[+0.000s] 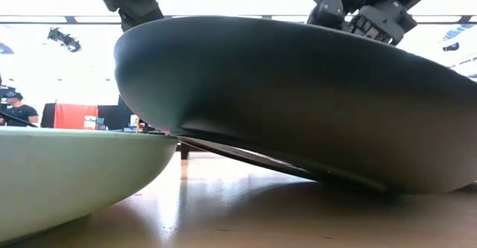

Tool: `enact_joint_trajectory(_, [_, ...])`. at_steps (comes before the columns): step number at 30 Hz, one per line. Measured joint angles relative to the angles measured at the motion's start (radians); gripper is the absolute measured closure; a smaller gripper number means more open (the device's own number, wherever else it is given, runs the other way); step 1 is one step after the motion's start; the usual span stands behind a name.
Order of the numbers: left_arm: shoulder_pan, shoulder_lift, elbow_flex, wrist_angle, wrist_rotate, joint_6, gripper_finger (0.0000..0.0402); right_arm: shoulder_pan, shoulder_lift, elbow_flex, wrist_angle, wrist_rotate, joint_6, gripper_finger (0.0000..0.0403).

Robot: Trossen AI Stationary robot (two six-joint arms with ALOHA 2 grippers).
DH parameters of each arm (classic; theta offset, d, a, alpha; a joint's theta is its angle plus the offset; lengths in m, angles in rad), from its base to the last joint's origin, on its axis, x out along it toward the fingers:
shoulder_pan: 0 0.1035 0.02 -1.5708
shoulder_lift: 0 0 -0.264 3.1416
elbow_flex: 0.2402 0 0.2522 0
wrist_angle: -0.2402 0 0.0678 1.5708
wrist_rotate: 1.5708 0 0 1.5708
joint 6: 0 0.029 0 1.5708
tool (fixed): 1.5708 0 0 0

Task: Place and stack plates onto a shelf
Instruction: Stack the right large black plate on top of the large blue plate on the shelf

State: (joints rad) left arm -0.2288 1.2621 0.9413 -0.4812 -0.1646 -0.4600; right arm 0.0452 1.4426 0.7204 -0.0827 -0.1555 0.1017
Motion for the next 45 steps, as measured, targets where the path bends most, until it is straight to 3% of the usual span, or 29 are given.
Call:
enact_joint_trajectory(12, [0.001,0.000,0.000,0.010,0.000,0.001,0.0306,0.000,0.123,0.000,-0.031,-0.092,0.000,0.0247])
enact_joint_trajectory(22, [0.001,0.000,0.000,0.012,0.000,0.001,0.0306,0.000,0.194,0.000,-0.047,-0.099,0.000,0.0253])
enact_joint_trajectory(37, [0.001,0.000,0.000,0.014,0.000,0.001,0.0306,0.000,0.185,0.001,-0.044,-0.120,0.007,0.0352])
enact_joint_trajectory(45, [0.001,0.000,0.000,0.014,0.000,0.001,0.0306,-0.001,0.184,0.002,-0.043,-0.142,0.050,0.0369])
